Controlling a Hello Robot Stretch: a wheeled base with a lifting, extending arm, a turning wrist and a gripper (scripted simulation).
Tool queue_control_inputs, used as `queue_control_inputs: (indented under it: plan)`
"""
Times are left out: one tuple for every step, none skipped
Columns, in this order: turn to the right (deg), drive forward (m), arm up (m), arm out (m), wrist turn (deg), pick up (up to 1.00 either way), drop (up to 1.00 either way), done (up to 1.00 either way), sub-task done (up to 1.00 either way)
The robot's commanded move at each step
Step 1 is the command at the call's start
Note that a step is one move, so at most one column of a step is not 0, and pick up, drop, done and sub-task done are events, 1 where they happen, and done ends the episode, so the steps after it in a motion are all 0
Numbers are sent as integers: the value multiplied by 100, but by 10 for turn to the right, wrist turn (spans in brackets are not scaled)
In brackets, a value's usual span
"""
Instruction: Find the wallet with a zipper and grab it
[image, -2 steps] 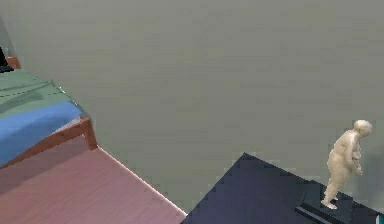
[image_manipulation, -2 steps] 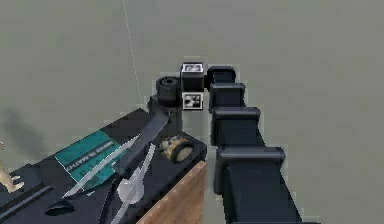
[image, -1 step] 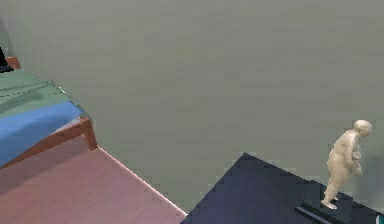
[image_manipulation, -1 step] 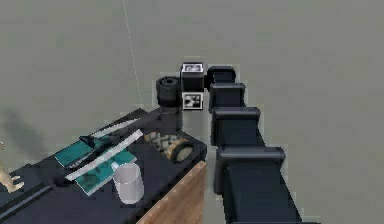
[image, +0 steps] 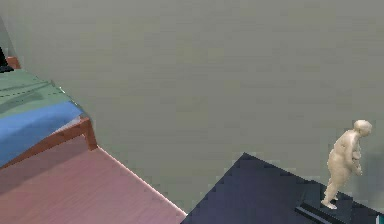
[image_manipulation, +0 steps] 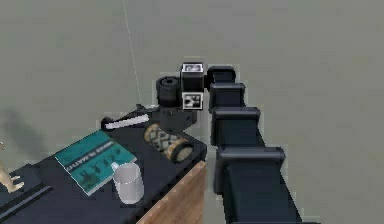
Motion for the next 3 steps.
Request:
queue_control_inputs:
  plan:
    - [0, 0, 0, 0, 330, 0, 0, 0, 0]
    - [0, 0, -20, 0, 0, 0, 0, 0, 0]
    - [0, 0, 0, 0, 0, 100, 0, 0, 0]
